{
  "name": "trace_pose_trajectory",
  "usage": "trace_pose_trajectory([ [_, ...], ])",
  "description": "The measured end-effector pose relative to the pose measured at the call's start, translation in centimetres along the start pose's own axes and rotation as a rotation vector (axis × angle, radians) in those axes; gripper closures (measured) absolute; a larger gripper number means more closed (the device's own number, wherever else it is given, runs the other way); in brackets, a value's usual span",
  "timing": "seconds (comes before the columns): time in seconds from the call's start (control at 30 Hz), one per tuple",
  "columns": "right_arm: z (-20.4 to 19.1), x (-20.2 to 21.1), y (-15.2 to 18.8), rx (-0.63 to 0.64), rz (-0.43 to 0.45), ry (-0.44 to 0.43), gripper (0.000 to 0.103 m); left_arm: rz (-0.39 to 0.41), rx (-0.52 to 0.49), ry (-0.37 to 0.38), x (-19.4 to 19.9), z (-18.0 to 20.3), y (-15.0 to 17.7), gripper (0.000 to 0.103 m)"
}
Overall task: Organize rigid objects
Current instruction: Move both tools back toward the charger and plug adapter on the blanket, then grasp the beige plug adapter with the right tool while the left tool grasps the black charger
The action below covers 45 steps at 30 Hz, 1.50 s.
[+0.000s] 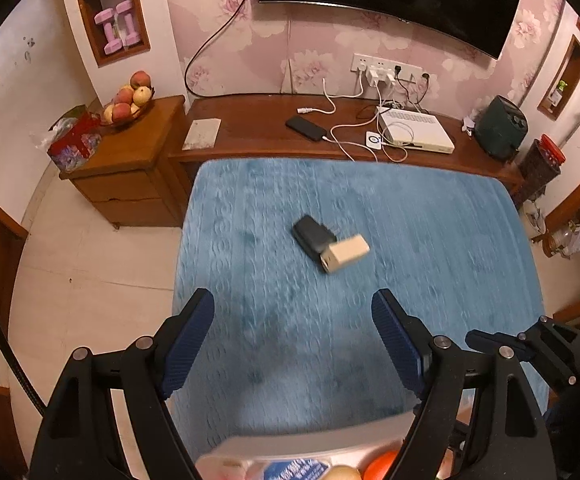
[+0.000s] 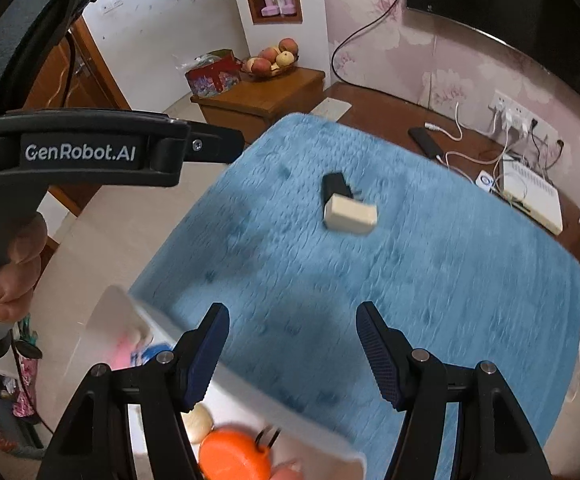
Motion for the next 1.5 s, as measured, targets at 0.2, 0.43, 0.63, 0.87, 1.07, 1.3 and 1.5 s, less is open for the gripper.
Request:
trace_pose_trajectory([
  [0.2,2.3,-2.2,-2.4,-0.016,-0.003,0.024,0.036,-0.012,-0.004,-0.011,-2.1,-0.5,-2.6,0.019],
  [0.43,5.3,-5.6,-4.5,-0.085,-0.019,0.003,0.036,-0.079,0.035,0.015,-6.7,-2.1,-5.2,0.019],
  [0.63,6.5,-9.6,-5.4,-0.100,-0.051,-0.008,0.036,-0.156,0.098,0.045,-11.2,-3.3,-6.7,0.019],
  [0.87,7.9,-14.0,-5.2,-0.126,-0.095,-0.023,0.036,-0.220,0.106,0.060,-15.0,-2.7,-6.8,0.019],
  [1.07,8.3,-15.6,-5.8,-0.161,-0.095,-0.050,0.036,-0.254,0.098,0.058,-17.0,-2.0,-6.6,0.019],
  [1.3,8.1,-16.9,-6.1,-0.172,-0.091,-0.062,0.036,-0.267,0.074,0.053,-18.0,-1.0,-6.4,0.019],
  [1.5,7.9,-16.6,-5.7,-0.168,-0.086,-0.071,0.040,-0.281,0.044,0.047,-18.9,-0.7,-6.0,0.019],
])
Point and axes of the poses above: each gripper's, at about its wrist camera, not at the fingertips, and x roughly against the way its jaws point, z to its right, y to its underside, the point moved 4 cm from there along -x, roughly the way its jaws point, and after that the axes turned 5 degrees about x, right-handed, at the moved point
